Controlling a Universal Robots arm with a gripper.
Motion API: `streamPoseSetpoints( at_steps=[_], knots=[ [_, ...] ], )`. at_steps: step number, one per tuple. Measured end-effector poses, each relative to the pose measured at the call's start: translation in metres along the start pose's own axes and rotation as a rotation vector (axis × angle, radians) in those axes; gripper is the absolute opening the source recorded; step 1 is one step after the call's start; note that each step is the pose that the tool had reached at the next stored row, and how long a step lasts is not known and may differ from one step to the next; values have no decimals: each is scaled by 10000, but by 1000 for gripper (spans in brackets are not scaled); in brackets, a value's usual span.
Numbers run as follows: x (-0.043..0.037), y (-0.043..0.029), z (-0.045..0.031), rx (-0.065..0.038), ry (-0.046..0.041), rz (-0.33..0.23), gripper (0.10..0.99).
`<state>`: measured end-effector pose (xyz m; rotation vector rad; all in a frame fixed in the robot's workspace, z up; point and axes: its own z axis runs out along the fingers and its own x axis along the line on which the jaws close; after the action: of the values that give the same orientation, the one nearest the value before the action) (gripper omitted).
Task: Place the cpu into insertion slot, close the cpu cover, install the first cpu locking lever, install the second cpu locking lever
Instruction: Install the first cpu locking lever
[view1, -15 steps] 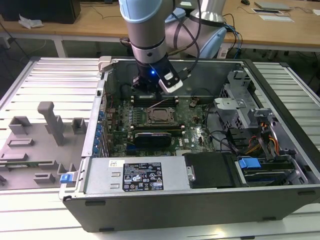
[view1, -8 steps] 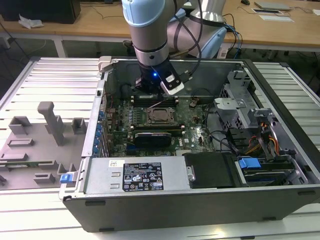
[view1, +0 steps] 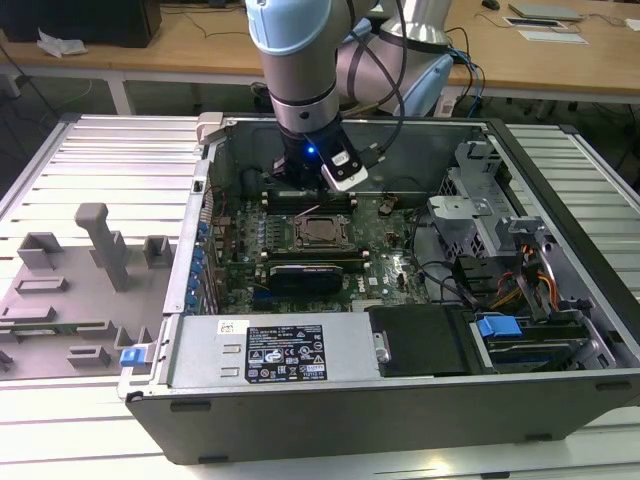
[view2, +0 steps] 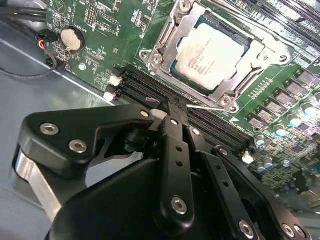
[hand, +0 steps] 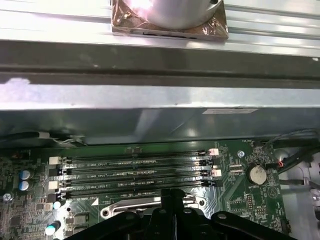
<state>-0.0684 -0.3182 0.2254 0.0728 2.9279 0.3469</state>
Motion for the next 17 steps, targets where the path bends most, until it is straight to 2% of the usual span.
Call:
streamPoseSetpoints(
  at_steps=[3, 12, 14, 15, 17],
  knots=[
    [4, 59, 33, 78, -40, 147, 106],
    [2, 71, 50, 106, -72, 225, 106],
    [6, 70, 57, 114, -213, 203, 106],
    [8, 69, 61, 130, -314, 195, 106],
    [10, 66, 67, 144, -429, 200, 106]
  ],
)
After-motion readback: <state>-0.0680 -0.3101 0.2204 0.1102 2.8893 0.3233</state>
